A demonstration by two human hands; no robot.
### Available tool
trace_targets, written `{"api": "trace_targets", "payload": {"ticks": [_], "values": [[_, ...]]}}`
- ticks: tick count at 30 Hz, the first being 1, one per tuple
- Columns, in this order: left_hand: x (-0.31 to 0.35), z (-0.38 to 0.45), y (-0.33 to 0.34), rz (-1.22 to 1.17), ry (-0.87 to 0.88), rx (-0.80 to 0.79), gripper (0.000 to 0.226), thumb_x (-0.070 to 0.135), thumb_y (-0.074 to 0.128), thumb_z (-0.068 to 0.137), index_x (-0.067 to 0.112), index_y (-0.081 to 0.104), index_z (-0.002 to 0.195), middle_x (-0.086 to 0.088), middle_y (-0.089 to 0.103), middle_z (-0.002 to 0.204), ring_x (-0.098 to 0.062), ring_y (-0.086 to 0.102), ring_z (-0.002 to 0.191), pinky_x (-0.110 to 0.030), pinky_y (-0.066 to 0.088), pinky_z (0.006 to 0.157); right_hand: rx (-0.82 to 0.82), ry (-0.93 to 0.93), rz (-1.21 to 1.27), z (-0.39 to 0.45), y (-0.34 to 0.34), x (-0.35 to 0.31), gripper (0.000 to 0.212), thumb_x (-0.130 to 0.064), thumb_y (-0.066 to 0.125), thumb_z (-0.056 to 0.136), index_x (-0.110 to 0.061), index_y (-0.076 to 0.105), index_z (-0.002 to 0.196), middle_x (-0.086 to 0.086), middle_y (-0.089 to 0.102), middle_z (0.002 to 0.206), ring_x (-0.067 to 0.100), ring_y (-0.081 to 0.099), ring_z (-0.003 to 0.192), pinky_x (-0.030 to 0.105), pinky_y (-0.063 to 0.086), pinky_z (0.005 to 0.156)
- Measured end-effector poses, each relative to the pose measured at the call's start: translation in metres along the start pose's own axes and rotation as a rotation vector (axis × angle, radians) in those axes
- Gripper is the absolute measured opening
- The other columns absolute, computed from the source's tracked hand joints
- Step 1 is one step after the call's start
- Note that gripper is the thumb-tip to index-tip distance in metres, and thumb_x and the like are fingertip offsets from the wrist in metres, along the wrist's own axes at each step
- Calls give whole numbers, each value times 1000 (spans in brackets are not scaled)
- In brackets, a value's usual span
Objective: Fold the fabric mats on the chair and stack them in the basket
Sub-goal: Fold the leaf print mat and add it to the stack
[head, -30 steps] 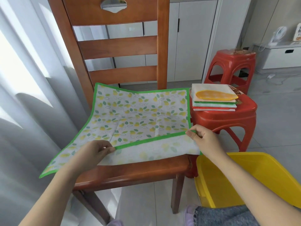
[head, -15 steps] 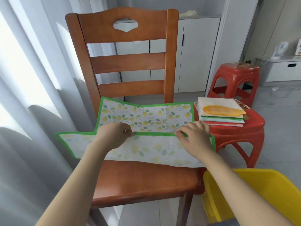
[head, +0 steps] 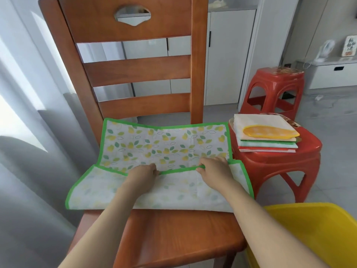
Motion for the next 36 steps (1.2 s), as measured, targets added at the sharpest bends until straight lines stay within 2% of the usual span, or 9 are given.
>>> {"api": "trace_targets", "payload": {"ticks": [3, 5, 10, 13, 17, 23, 28, 32, 36], "values": [[2, -9, 5, 162, 25, 47, 28, 31, 30, 102, 10, 50, 105, -9, 67, 97, -28, 54, 79, -30, 30, 56, -92, 34, 78, -2, 12, 4, 14, -30, 46, 95, -19, 54, 91, 0, 60, 86, 28, 49, 103, 30, 33, 75], [9, -19, 0, 266, 67, 62, 26, 26, 27, 103, 10, 47, 107, -7, 67, 97, -28, 61, 84, -27, 25, 55, -112, 44, 83, -2, 11, 3, 13, -29, 46, 94, -19, 54, 90, 0, 60, 88, 28, 52, 101, 29, 33, 72], [8, -41, 2, 192, 50, 82, 31, 28, 27, 102, 11, 50, 113, -7, 59, 112, -28, 57, 101, -34, 39, 83, -117, -17, -40, -9, 1, -10, 14, -29, 45, 94, -21, 56, 91, 0, 65, 98, 24, 56, 98, 30, 33, 82], [2, -48, 16, 121, 19, 97, 35, 30, 27, 102, 10, 51, 118, -7, 52, 118, -26, 48, 111, -34, 41, 82, -72, -37, -67, -11, 9, -11, 12, -29, 48, 94, -25, 55, 85, -2, 65, 96, 21, 54, 91, 31, 34, 94], [1, -43, 19, 28, -10, 160, 33, 29, 28, 103, 10, 52, 116, -5, 53, 119, -25, 48, 112, -31, 36, 81, -9, -28, -26, -10, 17, -6, 11, -29, 49, 93, -25, 49, 82, -5, 58, 100, 20, 49, 99, 31, 33, 91], [-3, -31, 23, -17, -21, 218, 29, 32, 33, 101, 13, 53, 113, -1, 53, 118, -22, 46, 111, -30, 32, 89, 56, 1, -71, -4, 26, -5, 11, -26, 48, 93, -21, 58, 95, -4, 58, 108, 20, 45, 105, 31, 28, 90], [-7, -34, 25, -106, -78, 247, 30, 35, 40, 97, 18, 51, 118, 0, 51, 122, -22, 44, 116, -31, 30, 96, 65, 3, -86, -4, 27, -6, 7, -22, 48, 91, -26, 48, 85, -5, 58, 104, 18, 47, 101, 28, 22, 93], [5, -64, 25, -71, -56, 153, 44, 37, 37, 96, 21, 42, 136, -7, 30, 151, -27, 23, 139, -36, 16, 113, 71, 1, -86, -6, 26, -5, 7, -22, 47, 91, -26, 51, 87, -6, 58, 104, 17, 49, 102, 29, 17, 99], [13, -97, 45, -94, -102, -92, 63, 54, 20, 96, 29, 4, 152, -9, -8, 160, -31, -13, 146, -49, -7, 117, 68, 14, -162, -10, 27, -9, 11, -24, 44, 93, -24, 54, 93, -6, 59, 106, 18, 47, 106, 33, 12, 106]]}}
Point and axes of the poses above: each hand's wrist, its own z-axis towards the middle knuckle, its own y-axis out of the palm, x = y × z, the point moved 4 cm from there along z, towards the middle knuckle
